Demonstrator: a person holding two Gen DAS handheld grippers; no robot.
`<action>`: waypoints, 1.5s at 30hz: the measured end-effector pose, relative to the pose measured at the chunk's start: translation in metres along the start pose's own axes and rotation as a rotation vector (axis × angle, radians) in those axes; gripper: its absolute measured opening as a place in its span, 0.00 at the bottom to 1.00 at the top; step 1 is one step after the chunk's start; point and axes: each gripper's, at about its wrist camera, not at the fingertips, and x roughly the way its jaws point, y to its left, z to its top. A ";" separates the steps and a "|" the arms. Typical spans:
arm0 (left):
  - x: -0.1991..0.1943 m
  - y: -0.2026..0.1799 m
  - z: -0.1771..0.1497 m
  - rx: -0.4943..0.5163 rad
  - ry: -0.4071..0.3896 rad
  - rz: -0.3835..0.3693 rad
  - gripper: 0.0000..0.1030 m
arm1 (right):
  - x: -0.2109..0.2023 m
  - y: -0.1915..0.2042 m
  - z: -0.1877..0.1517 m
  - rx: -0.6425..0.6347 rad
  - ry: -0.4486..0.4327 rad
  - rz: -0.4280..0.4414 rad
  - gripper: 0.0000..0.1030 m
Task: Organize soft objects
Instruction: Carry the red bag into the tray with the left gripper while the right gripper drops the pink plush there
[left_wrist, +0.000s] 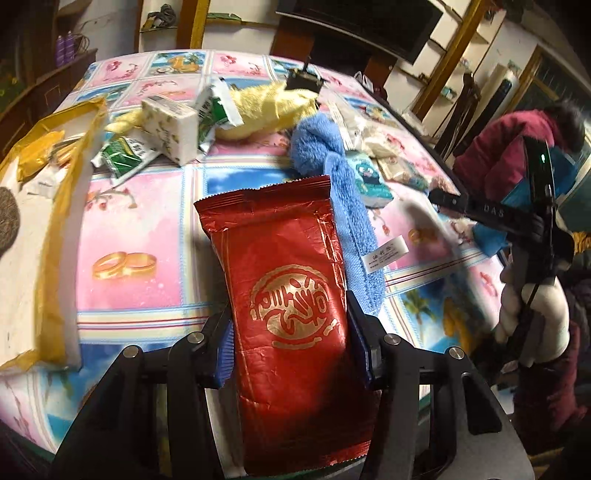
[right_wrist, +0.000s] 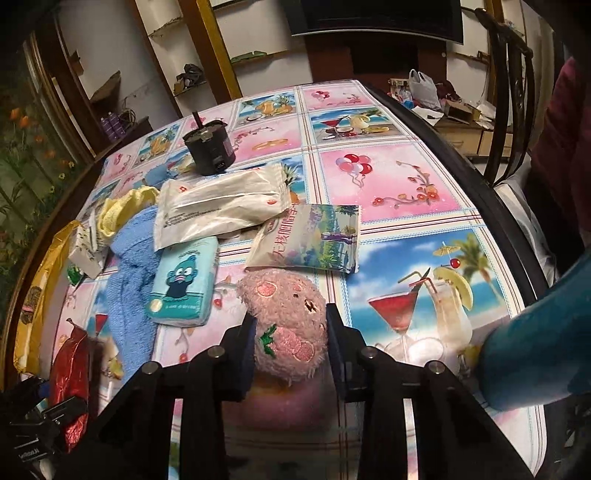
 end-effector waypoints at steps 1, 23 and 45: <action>-0.008 0.003 0.000 -0.008 -0.016 -0.007 0.49 | -0.006 0.003 -0.001 0.000 -0.006 0.025 0.32; -0.102 0.181 0.002 -0.352 -0.205 0.192 0.49 | 0.008 0.251 0.007 -0.385 0.095 0.453 0.32; -0.119 0.225 0.008 -0.468 -0.302 0.111 0.52 | 0.068 0.351 0.008 -0.453 0.142 0.465 0.60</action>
